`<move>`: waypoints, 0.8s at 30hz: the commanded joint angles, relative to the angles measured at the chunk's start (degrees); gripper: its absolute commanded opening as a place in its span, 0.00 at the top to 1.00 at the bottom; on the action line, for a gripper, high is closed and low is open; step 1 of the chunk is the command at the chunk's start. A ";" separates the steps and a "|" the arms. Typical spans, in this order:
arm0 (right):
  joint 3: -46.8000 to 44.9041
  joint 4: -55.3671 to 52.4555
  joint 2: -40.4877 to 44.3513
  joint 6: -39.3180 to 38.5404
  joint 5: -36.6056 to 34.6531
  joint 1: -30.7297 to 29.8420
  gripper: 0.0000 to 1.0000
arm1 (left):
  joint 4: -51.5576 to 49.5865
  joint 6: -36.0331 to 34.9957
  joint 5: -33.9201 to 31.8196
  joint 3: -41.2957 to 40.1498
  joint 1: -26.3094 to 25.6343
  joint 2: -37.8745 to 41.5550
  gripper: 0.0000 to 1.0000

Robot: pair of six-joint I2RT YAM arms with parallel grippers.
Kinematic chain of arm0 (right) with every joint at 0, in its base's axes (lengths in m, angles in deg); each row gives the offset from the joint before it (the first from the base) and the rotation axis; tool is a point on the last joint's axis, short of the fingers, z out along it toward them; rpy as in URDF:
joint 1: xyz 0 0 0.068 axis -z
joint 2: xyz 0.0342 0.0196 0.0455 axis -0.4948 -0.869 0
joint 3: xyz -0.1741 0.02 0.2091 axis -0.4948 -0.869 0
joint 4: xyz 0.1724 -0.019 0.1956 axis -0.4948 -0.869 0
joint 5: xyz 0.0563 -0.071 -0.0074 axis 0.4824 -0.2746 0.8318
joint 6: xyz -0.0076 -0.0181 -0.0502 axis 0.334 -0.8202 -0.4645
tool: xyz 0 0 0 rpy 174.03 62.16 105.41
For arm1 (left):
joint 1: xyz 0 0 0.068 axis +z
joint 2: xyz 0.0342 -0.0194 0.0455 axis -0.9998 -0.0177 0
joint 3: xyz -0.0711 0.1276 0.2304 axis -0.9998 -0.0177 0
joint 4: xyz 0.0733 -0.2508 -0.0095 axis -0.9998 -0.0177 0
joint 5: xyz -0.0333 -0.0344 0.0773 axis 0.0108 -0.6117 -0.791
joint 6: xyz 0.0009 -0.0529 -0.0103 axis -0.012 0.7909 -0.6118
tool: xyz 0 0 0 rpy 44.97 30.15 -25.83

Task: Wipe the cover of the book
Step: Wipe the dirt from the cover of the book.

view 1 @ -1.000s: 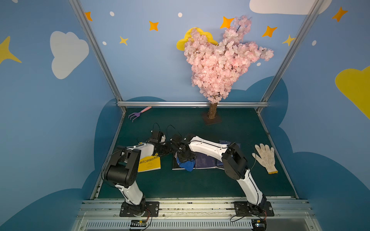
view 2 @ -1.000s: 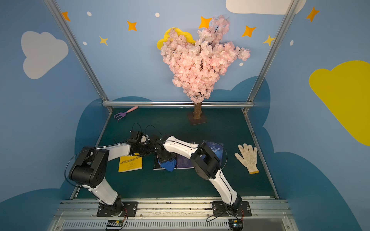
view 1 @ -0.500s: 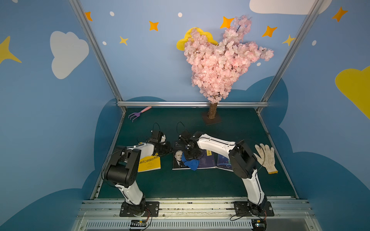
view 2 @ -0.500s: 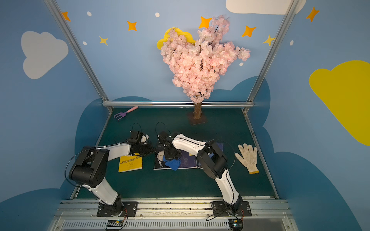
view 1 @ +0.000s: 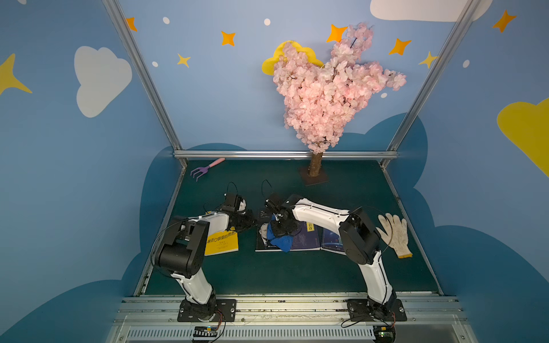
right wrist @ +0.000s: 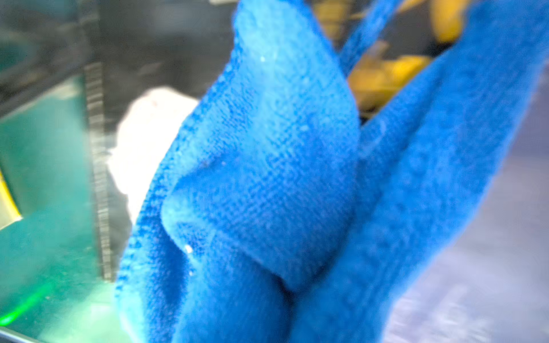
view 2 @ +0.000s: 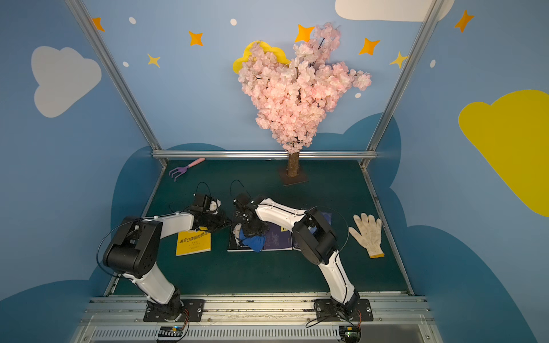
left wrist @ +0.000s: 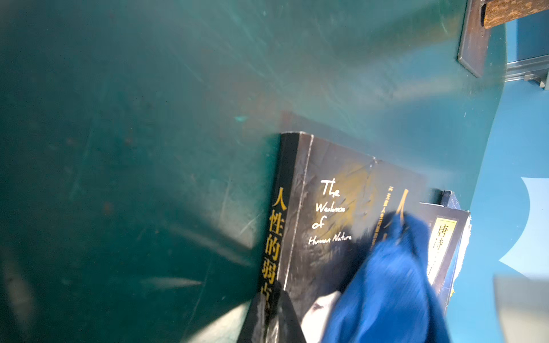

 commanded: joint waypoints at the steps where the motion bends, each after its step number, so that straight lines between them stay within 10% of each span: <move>1: -3.76 -2.99 -5.15 0.97 -1.90 -0.84 1.00 | -2.99 -0.51 -1.59 -0.38 -0.26 -2.06 0.88; 9: 15.08 -10.80 -16.24 -1.18 -1.58 -10.21 1.00 | -3.22 -0.64 -2.10 -0.97 -0.21 -1.19 0.88; 24: -3.21 -3.71 -4.51 0.38 -1.55 -0.80 1.00 | -3.39 -0.79 -2.27 -0.88 -0.24 -1.02 0.88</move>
